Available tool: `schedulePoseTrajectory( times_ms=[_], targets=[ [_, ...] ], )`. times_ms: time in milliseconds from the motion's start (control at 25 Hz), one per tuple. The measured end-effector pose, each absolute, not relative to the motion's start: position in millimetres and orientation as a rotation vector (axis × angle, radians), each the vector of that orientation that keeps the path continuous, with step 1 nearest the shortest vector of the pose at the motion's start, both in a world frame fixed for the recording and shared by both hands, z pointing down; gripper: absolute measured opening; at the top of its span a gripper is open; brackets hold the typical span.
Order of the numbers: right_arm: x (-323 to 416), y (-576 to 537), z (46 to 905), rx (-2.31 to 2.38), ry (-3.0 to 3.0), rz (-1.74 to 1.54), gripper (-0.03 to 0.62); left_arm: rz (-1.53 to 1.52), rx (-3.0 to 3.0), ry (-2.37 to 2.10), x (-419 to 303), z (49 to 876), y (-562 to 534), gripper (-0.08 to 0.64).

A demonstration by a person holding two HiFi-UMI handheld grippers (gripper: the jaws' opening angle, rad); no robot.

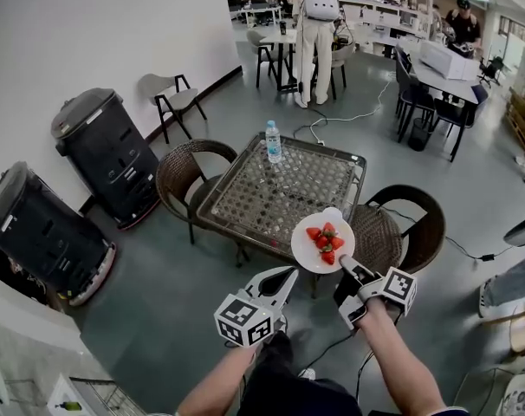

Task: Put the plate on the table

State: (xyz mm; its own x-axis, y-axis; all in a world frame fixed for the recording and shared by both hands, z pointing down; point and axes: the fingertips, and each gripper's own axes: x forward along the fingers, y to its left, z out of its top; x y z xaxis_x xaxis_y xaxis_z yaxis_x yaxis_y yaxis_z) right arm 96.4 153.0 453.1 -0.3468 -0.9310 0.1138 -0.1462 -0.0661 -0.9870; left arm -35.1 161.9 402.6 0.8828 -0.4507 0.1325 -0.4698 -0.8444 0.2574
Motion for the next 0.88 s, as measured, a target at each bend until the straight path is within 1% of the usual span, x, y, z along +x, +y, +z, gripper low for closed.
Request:
schedulePoseTrajectory(
  times_ms=[200,880],
  targets=[
    [100.8,114.9,461.9,-1.209,1.529,-1.483,0.017,0.107,2.759,-0.669,-30.7,410.9,120.1,0.008],
    [94.3,-44.4,487.6,-1.357,1.455,-1.485,0.017,0.142,2.707,-0.563,-47.6,439.3,-53.9,0.008]
  ],
)
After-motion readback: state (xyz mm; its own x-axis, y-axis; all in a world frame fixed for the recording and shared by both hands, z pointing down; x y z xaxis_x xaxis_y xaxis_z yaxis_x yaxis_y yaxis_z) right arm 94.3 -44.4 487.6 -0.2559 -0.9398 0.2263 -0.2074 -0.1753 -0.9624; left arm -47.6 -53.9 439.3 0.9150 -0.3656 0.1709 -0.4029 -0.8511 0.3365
